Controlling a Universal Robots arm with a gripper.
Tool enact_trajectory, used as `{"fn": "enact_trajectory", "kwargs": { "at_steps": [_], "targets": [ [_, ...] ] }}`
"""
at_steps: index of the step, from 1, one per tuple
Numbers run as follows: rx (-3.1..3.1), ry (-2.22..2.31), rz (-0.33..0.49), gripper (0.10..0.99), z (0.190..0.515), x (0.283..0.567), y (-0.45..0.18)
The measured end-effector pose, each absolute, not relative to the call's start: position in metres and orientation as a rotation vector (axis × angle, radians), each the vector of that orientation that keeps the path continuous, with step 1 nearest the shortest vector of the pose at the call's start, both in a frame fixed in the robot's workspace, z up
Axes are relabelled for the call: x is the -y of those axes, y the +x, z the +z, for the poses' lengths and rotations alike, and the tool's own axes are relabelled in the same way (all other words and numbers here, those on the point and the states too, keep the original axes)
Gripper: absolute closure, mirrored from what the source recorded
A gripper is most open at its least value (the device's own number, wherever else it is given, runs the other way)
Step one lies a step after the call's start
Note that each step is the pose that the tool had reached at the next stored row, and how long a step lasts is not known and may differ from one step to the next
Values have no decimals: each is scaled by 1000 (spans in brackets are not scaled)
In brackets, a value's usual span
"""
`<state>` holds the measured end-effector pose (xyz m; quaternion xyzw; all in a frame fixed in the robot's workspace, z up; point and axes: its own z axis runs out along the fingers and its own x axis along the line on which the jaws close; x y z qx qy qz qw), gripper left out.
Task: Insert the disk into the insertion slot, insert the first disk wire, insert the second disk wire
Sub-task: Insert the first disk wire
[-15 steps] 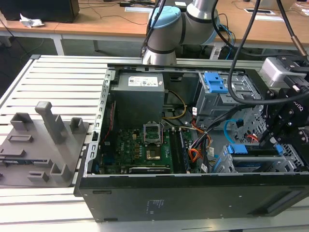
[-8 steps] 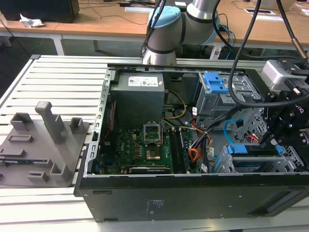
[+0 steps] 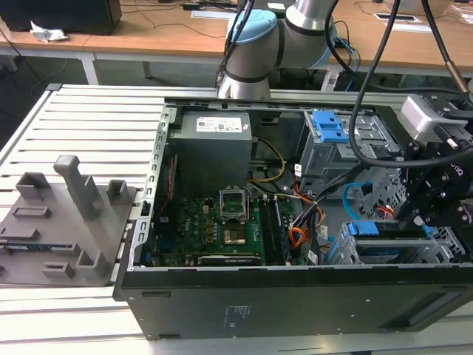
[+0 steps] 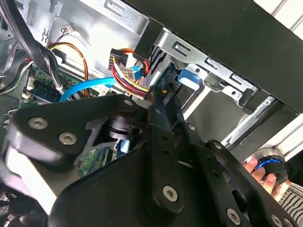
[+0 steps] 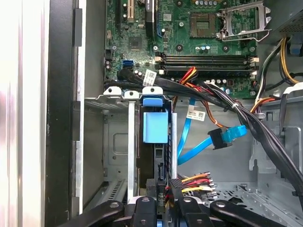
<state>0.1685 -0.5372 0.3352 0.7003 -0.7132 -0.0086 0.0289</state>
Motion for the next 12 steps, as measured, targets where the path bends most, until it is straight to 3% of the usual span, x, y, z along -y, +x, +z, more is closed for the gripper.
{"fn": "enact_trajectory", "kwargs": {
  "at_steps": [4,8,12],
  "targets": [
    [2200,2160,-26,847,343,537,169],
    [2200,2160,-25,847,373,537,169],
    [2200,2160,-25,847,375,537,169]
  ]
}}
